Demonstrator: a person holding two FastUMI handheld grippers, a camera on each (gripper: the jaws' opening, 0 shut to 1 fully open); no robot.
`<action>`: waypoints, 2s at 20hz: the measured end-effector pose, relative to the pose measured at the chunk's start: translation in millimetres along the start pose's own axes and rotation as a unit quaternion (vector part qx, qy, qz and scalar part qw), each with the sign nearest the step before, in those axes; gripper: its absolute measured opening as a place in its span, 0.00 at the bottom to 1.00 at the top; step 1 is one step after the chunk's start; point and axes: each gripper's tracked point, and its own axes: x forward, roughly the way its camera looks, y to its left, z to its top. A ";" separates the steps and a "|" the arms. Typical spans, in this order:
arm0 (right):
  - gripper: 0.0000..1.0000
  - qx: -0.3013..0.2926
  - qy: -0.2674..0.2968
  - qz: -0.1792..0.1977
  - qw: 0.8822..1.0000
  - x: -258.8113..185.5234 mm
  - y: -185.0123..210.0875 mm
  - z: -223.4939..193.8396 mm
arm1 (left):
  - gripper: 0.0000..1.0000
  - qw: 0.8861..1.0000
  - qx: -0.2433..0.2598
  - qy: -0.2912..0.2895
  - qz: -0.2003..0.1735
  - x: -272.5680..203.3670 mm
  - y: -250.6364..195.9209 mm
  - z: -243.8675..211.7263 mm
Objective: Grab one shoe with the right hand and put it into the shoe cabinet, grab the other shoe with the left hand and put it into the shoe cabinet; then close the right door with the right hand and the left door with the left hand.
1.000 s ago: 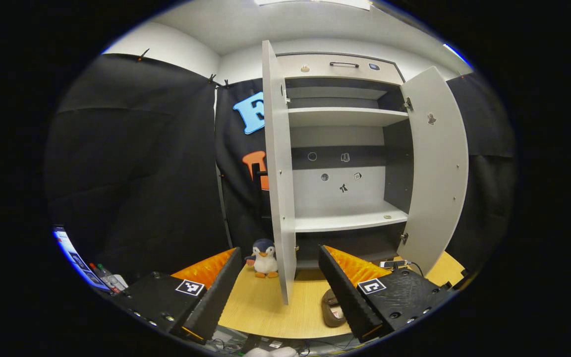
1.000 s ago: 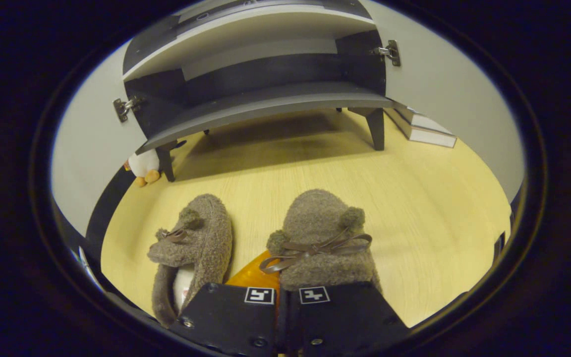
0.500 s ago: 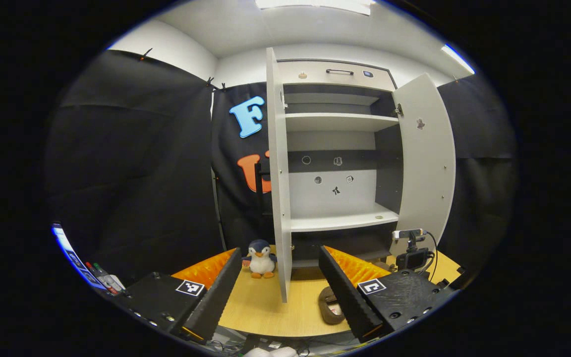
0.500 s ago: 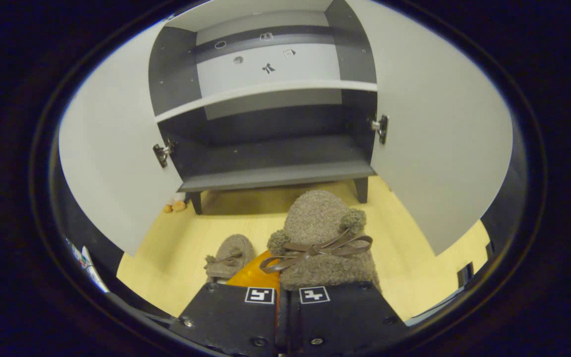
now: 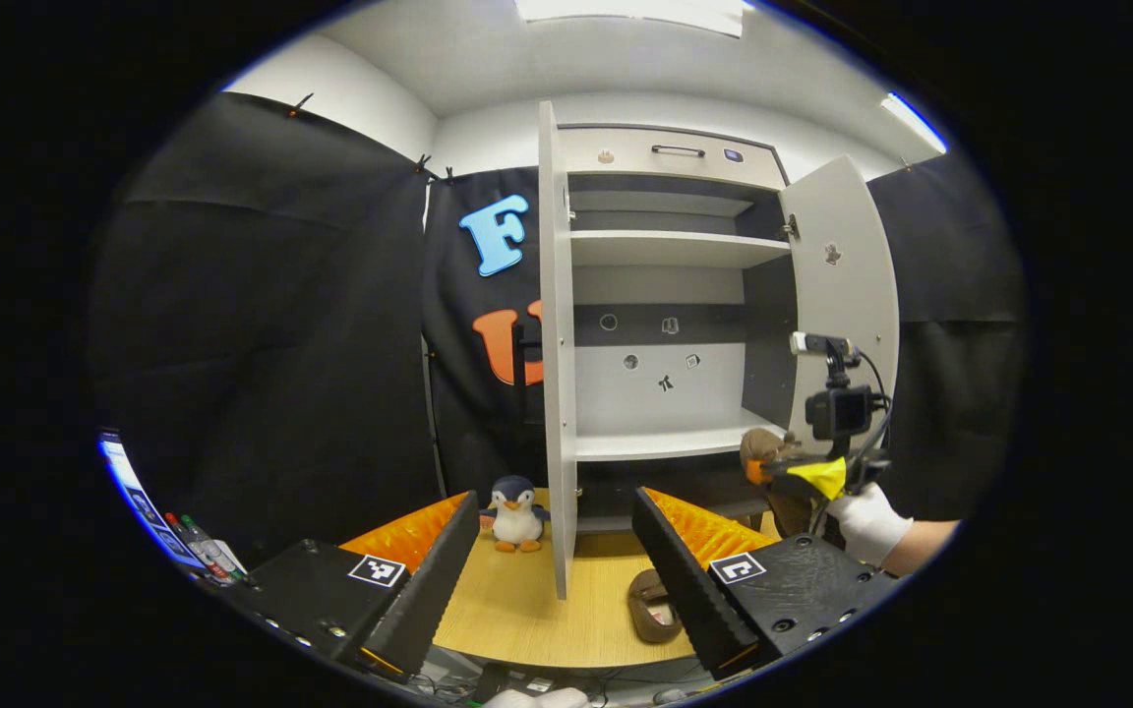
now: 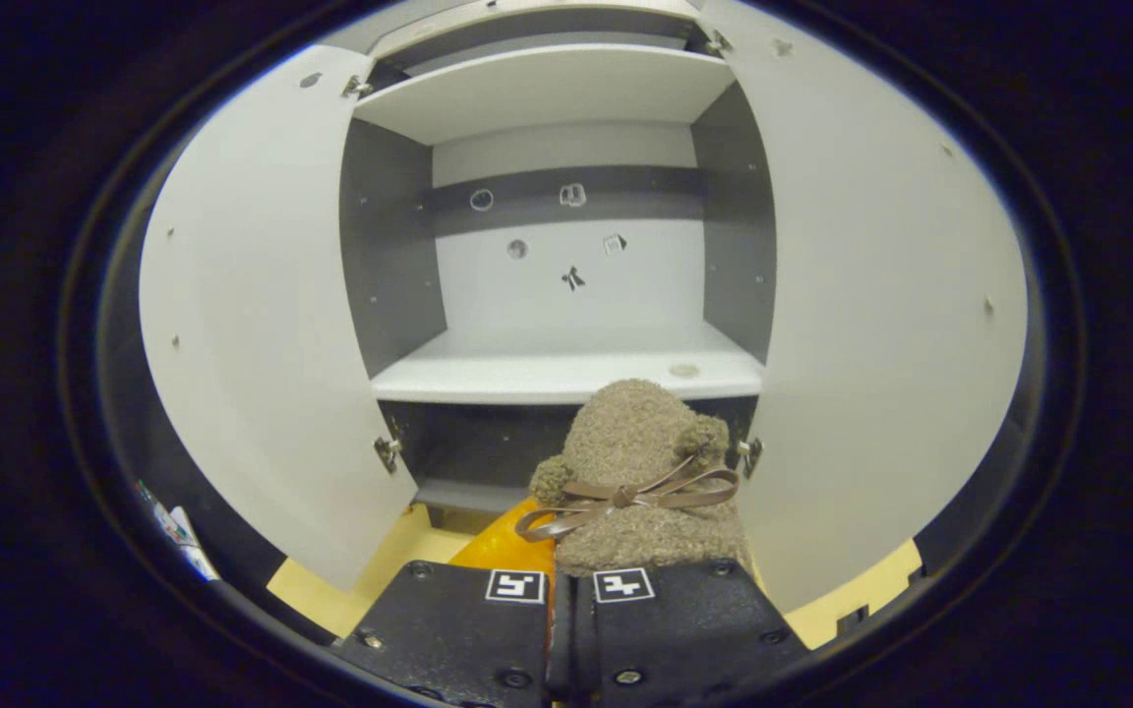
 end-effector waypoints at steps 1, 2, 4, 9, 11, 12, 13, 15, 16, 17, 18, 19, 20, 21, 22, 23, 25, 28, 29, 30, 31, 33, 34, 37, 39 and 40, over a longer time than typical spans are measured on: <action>0.05 -0.006 -0.010 0.002 1.000 7.3 0.9 19.8 | 0.96 1.000 -0.002 0.000 0.003 1.7 -0.2 -0.6; 0.06 -0.010 -0.020 0.003 1.000 13.9 0.5 38.0 | 0.96 1.000 -0.006 0.003 0.004 2.5 -1.9 -2.3; 0.05 -0.016 -0.029 0.001 0.999 34.9 -2.8 68.6 | 0.96 1.000 -0.010 0.000 0.009 2.9 -3.4 -0.3; 0.05 -0.021 -0.032 -0.006 0.999 108.3 -15.5 118.9 | 0.96 0.999 -0.010 -0.003 0.045 6.7 2.7 4.1; 0.05 -0.029 -0.026 -0.009 0.999 141.3 -20.3 130.8 | 1.00 0.998 -0.011 -0.006 0.063 7.4 5.5 7.4; 0.05 -0.023 -0.019 -0.008 1.000 154.9 -19.4 134.5 | 1.00 0.997 -0.010 -0.007 0.074 8.9 7.0 9.1; 0.05 -0.017 -0.012 -0.005 1.000 169.4 -20.3 137.1 | 1.00 0.996 -0.010 -0.007 0.083 10.0 8.0 10.2; 0.06 -0.021 0.008 -0.006 1.000 202.6 -21.5 139.2 | 0.96 0.995 -0.012 -0.002 0.101 11.2 10.6 9.2; 0.05 -0.028 0.021 -0.005 0.999 218.8 -20.7 135.6 | 0.96 0.994 -0.012 0.000 0.108 11.3 12.3 8.1; 0.05 -0.032 0.038 -0.004 0.999 234.5 -17.9 130.9 | 0.96 0.993 -0.012 0.002 0.115 11.5 13.5 9.3; 0.05 -0.026 0.059 -0.003 0.998 248.6 -17.3 121.7 | 0.96 0.993 -0.012 0.004 0.120 12.5 14.0 9.0; 0.05 -0.015 0.081 0.000 0.997 259.1 -16.4 112.9 | 0.96 0.992 -0.012 0.006 0.125 12.7 14.8 8.1; 0.05 -0.007 0.106 0.002 0.994 267.3 -15.7 102.7 | 0.96 0.992 -0.012 0.007 0.127 12.7 15.4 8.8; 0.05 -0.001 0.133 0.003 0.991 272.5 -15.4 91.3 | 0.96 0.992 -0.012 0.007 0.129 12.8 15.0 9.3; 0.05 0.004 0.155 0.003 0.988 274.0 -16.9 83.4 | 0.96 0.991 -0.011 0.007 0.130 12.9 15.2 9.6; 0.05 0.010 0.165 -0.003 0.986 278.3 -18.4 80.7 | 1.00 0.991 -0.011 0.007 0.132 13.5 15.3 9.9; 0.05 0.003 0.190 -0.004 0.982 279.6 -17.4 79.9 | 0.96 0.991 -0.012 0.006 0.132 13.4 15.2 10.2; 0.06 -0.030 0.224 -0.004 0.974 276.3 -17.4 74.4 | 0.96 0.992 -0.017 0.004 0.126 17.8 12.1 11.7; 0.08 -0.025 0.232 -0.005 0.972 274.7 -18.2 73.2 | 0.96 0.992 -0.017 0.003 0.123 19.0 11.7 12.2; 0.11 -0.018 0.236 0.001 0.972 271.5 -17.1 73.1 | 0.96 0.992 -0.017 0.002 0.122 17.3 12.2 12.4; 0.15 -0.008 0.244 0.007 0.970 267.3 -16.3 74.1 | 0.96 0.993 -0.017 0.001 0.120 16.7 12.1 13.7; 0.38 -0.001 0.247 0.015 0.969 258.8 -15.9 74.8 | 0.96 0.993 -0.017 -0.001 0.118 14.9 13.5 12.7; 0.46 -0.004 0.248 0.015 0.969 249.9 -16.3 77.0 | 0.96 0.993 -0.018 -0.002 0.115 13.9 13.8 11.7; 0.68 -0.001 0.238 0.009 0.971 233.9 -21.7 85.6 | 0.96 0.994 -0.020 0.000 0.106 14.2 12.3 9.7; 0.74 0.004 0.227 0.009 0.974 220.7 -23.4 92.2 | 0.96 0.995 -0.019 0.000 0.098 14.2 11.3 9.2; 0.74 0.004 0.220 0.009 0.976 212.6 -25.1 95.8 | 0.96 0.995 -0.019 -0.002 0.094 12.4 10.9 9.3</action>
